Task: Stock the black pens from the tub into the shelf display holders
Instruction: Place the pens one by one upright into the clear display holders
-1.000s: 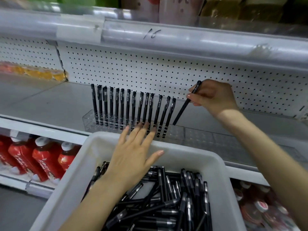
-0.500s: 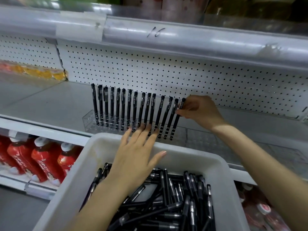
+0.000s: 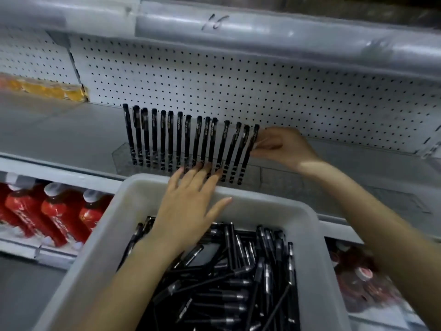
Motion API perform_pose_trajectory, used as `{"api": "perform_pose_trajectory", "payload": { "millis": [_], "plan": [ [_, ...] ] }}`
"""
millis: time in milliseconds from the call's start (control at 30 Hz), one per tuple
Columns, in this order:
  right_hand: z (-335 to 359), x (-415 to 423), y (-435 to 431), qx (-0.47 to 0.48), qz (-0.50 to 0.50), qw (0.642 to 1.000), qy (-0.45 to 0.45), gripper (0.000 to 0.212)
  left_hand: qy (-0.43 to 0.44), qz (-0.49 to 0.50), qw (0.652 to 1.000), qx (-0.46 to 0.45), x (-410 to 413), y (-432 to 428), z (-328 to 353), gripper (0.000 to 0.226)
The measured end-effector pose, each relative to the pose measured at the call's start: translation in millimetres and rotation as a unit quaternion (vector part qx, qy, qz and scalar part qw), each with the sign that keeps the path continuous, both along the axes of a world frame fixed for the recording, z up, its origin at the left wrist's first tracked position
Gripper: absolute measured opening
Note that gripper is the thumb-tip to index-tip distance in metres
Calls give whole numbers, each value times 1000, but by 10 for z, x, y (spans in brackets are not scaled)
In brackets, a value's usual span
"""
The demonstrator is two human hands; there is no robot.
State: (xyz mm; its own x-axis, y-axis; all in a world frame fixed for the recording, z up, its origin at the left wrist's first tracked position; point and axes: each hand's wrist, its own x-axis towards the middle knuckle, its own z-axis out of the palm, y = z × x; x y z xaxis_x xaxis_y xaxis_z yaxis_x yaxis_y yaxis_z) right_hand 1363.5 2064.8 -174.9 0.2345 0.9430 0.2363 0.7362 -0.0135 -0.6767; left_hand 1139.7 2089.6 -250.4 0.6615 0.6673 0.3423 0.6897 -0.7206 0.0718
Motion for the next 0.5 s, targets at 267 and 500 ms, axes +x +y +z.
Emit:
{"api": "perform_pose_trajectory", "payload": {
  "millis": [267,500],
  "plan": [
    [104,-210,-724,-2,4,1000,-1,24,11,1,1000,10,-10,-26,13,80],
    [-401,-375,-970,-235,139,949,-156,38,9,2,1000,13,-50,-60,12,78]
  ]
}}
